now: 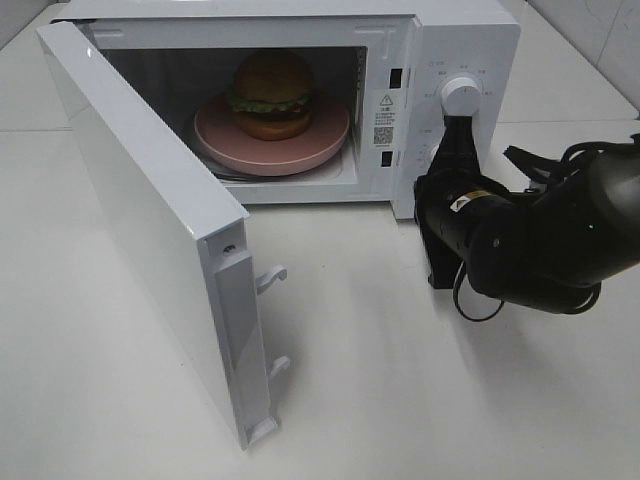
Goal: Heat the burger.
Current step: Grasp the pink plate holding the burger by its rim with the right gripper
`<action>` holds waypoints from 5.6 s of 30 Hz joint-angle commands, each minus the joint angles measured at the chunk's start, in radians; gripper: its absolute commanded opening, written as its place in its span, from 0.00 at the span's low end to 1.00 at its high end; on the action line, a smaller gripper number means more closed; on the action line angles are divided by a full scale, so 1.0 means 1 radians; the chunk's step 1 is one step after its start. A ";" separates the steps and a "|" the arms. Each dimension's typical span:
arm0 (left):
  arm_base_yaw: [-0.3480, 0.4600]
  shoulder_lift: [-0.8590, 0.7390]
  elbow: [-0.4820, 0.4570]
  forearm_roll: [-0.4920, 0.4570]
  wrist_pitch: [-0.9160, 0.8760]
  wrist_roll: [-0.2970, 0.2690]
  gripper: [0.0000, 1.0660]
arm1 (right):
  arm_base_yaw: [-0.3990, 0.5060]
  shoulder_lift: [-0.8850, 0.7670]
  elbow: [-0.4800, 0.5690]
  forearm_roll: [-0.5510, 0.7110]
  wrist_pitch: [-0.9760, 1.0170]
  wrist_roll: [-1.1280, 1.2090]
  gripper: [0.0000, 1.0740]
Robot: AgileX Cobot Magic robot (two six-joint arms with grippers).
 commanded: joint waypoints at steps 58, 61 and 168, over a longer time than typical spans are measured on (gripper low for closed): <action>0.002 -0.021 0.002 -0.003 -0.003 0.000 0.92 | 0.006 -0.476 -0.174 -0.877 1.583 -1.473 0.03; 0.002 -0.021 0.002 -0.003 -0.003 0.000 0.92 | 0.006 -0.476 -0.176 -0.877 1.589 -1.733 0.03; 0.002 -0.021 0.002 -0.003 -0.003 0.000 0.92 | 0.041 0.238 -0.900 -0.976 1.206 -2.304 0.83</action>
